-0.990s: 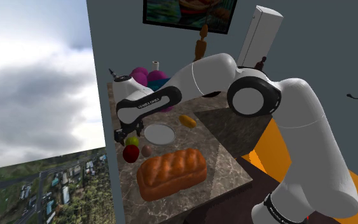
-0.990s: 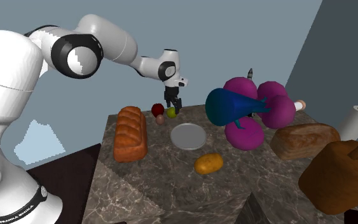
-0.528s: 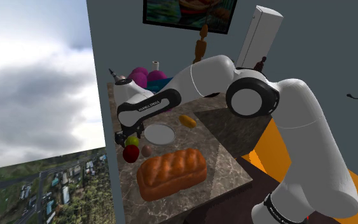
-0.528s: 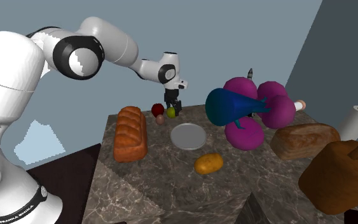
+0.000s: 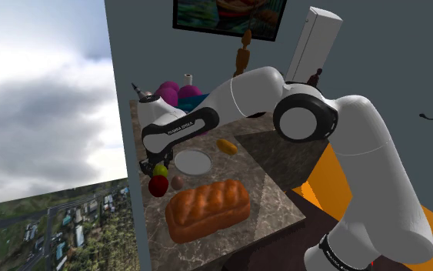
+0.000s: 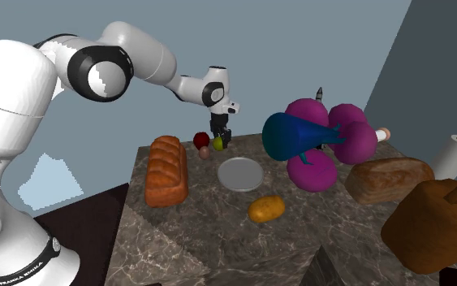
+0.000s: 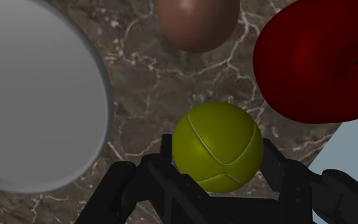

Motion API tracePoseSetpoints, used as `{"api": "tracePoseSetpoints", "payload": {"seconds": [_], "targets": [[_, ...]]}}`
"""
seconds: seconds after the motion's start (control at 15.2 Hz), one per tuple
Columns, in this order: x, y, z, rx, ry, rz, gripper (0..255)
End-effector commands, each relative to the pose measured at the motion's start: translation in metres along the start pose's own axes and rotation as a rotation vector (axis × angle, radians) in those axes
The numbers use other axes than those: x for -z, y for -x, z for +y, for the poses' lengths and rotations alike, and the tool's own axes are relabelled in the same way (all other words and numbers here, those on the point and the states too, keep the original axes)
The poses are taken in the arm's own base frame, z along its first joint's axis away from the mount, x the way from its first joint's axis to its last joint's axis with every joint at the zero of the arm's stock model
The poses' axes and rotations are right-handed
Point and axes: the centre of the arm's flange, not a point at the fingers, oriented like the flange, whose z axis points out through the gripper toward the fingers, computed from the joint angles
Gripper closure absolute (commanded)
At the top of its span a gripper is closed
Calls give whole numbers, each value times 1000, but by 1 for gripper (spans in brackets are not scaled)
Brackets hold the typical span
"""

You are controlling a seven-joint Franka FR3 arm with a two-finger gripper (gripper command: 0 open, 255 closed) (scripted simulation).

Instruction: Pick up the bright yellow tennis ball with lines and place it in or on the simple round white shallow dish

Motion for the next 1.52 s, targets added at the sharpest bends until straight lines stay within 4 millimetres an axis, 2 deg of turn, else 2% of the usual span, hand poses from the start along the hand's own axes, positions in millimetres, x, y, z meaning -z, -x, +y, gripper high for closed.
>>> {"api": "tracePoseSetpoints", "payload": {"seconds": [0.0,0.2,1.25,1.45], "targets": [[-1,0,0,0,0,-2,255],[-1,1,0,0,0,-2,255],[80,3,6,0,0,-2,255],[78,6,45,0,0,-2,255]]}}
